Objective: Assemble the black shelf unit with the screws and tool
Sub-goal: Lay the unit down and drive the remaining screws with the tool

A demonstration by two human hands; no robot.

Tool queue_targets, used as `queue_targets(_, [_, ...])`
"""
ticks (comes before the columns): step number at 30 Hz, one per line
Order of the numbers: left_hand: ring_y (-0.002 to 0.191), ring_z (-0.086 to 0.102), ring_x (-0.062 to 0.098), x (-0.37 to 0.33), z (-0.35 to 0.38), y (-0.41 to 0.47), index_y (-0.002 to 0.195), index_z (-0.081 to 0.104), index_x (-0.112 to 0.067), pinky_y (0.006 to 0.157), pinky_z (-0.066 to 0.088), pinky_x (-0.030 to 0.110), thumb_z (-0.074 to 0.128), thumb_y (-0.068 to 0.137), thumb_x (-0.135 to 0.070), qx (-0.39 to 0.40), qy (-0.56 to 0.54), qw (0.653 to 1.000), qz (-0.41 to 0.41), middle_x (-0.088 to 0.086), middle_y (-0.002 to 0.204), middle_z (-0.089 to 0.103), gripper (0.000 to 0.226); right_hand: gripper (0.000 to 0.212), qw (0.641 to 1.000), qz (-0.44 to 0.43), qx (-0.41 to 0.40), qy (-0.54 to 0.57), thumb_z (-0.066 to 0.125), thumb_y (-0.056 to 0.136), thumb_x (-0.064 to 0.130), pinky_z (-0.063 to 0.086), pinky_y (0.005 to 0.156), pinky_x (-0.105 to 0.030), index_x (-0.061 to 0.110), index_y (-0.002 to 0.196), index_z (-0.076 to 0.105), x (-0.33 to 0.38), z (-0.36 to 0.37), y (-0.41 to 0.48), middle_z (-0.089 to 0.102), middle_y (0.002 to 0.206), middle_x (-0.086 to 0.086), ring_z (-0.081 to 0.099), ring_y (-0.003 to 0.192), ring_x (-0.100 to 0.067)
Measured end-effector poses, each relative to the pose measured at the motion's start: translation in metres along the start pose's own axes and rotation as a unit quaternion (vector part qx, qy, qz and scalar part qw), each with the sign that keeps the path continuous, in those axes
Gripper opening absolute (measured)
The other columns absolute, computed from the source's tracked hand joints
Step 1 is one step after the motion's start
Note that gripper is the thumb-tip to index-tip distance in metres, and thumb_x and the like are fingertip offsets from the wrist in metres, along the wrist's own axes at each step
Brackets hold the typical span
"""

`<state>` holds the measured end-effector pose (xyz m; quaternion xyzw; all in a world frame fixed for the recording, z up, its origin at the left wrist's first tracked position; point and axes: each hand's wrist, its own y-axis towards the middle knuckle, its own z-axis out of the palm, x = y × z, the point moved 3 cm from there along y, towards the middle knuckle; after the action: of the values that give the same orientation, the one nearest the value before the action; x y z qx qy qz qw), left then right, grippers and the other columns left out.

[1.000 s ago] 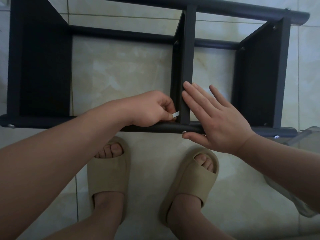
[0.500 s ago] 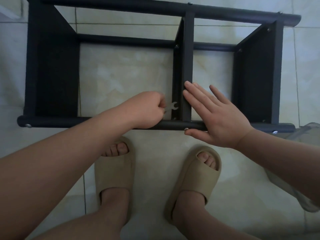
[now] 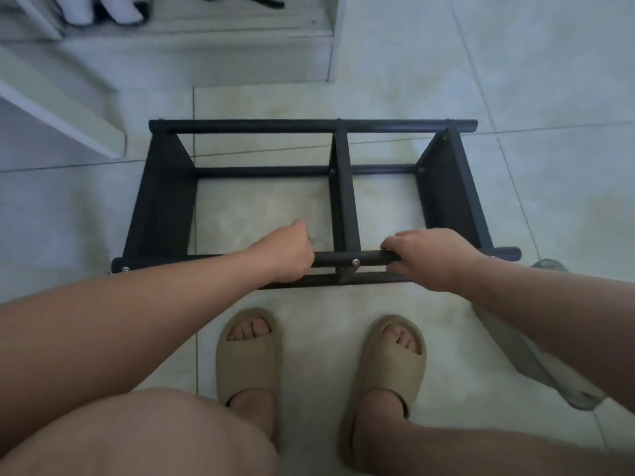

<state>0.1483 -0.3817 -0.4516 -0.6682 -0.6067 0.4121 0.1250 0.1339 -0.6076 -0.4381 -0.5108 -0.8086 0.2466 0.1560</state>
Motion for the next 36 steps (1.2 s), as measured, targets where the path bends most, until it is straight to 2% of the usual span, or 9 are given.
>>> queue_targets(4, [0.087,0.062,0.025,-0.028,-0.053,-0.015,0.112,0.048,-0.011,0.067,0.045,0.037,0.041,0.102,-0.016,-0.076,-0.012,0.997,-0.010,0.010,0.100,0.068,0.013,0.023,0.993,0.043,-0.109,0.015,0.047,0.105,0.031,0.049,0.090,-0.038,0.027,0.127,0.051,-0.007,-0.039,-0.017,0.060,0.112,0.005,0.058,0.096,-0.019])
queue_targets(7, [0.094,0.064,0.030,-0.048,-0.087,-0.033,0.120,0.051,-0.002,0.073,0.047,0.039,0.049,0.099,-0.010,-0.081,0.004,0.997,-0.008,0.014,0.106,0.068,0.022,0.035,0.979,0.087,-0.183,0.008,0.051,0.100,0.015,0.043,0.098,-0.040,0.026,0.133,0.048,-0.015,-0.067,-0.031,0.059,0.120,0.002,0.056,0.107,-0.023])
queue_targets(12, [0.090,0.066,0.032,-0.056,-0.111,-0.058,0.118,0.058,0.005,0.078,0.054,0.037,0.042,0.099,-0.010,-0.124,-0.009,0.992,-0.010,0.015,0.095,0.066,0.029,0.050,0.972,0.110,-0.206,-0.001,0.055,0.092,0.005,0.037,0.106,-0.039,0.023,0.137,0.045,-0.002,-0.094,-0.052,0.056,0.125,0.000,0.053,0.116,-0.024])
queue_targets(14, [0.073,0.064,0.026,-0.054,-0.114,-0.062,0.115,0.058,0.005,0.063,0.051,0.032,0.042,0.099,-0.009,-0.130,-0.017,0.991,-0.015,0.008,0.079,0.060,0.027,0.052,0.972,0.106,-0.208,-0.003,0.057,0.091,0.004,0.037,0.106,-0.040,0.022,0.138,0.044,0.004,-0.099,-0.058,0.055,0.128,-0.001,0.052,0.119,-0.025])
queue_targets(17, [0.058,0.058,0.015,-0.045,-0.115,-0.066,0.117,0.056,0.005,0.048,0.043,0.023,0.042,0.099,-0.007,-0.135,-0.025,0.990,-0.028,0.004,0.074,0.058,0.025,0.048,0.973,0.101,-0.209,0.007,0.048,0.094,0.003,0.038,0.099,-0.040,0.023,0.137,0.044,0.013,-0.103,-0.063,0.056,0.122,-0.001,0.054,0.111,-0.024])
queue_targets(21, [0.078,0.057,0.029,-0.034,-0.114,-0.064,0.122,0.050,0.002,0.069,0.047,0.034,0.042,0.098,-0.009,-0.163,-0.021,0.986,-0.038,0.016,0.101,0.064,0.027,0.049,0.975,0.093,-0.202,0.014,0.046,0.092,0.002,0.038,0.096,-0.039,0.022,0.137,0.044,0.021,-0.100,-0.063,0.055,0.120,-0.001,0.053,0.108,-0.025])
queue_targets(25, [0.084,0.057,0.029,-0.027,-0.118,-0.051,0.109,0.045,-0.008,0.063,0.038,0.037,0.039,0.094,-0.010,-0.200,-0.010,0.979,-0.033,0.011,0.097,0.063,0.016,0.045,0.969,0.113,-0.217,0.016,0.048,0.095,0.005,0.039,0.099,-0.038,0.021,0.137,0.043,0.016,-0.099,-0.053,0.055,0.122,-0.001,0.053,0.109,-0.025])
queue_targets(30, [0.077,0.052,0.027,-0.029,-0.124,-0.036,0.104,0.039,-0.014,0.073,0.034,0.039,0.037,0.100,-0.013,-0.273,0.028,0.962,-0.001,0.004,0.084,0.054,0.004,0.039,0.960,0.157,-0.229,0.029,0.045,0.105,0.021,0.031,0.114,-0.045,0.021,0.143,0.038,0.005,-0.098,-0.033,0.051,0.136,-0.002,0.047,0.126,-0.027])
queue_targets(36, [0.077,0.052,0.026,-0.026,-0.128,-0.024,0.105,0.039,-0.016,0.070,0.032,0.038,0.035,0.101,-0.012,-0.295,0.017,0.955,0.018,0.003,0.080,0.055,0.007,0.065,0.967,0.137,-0.196,0.084,0.048,0.105,0.034,0.009,0.125,-0.052,0.018,0.159,0.015,0.000,-0.093,-0.022,0.018,0.165,-0.005,0.008,0.154,-0.028])
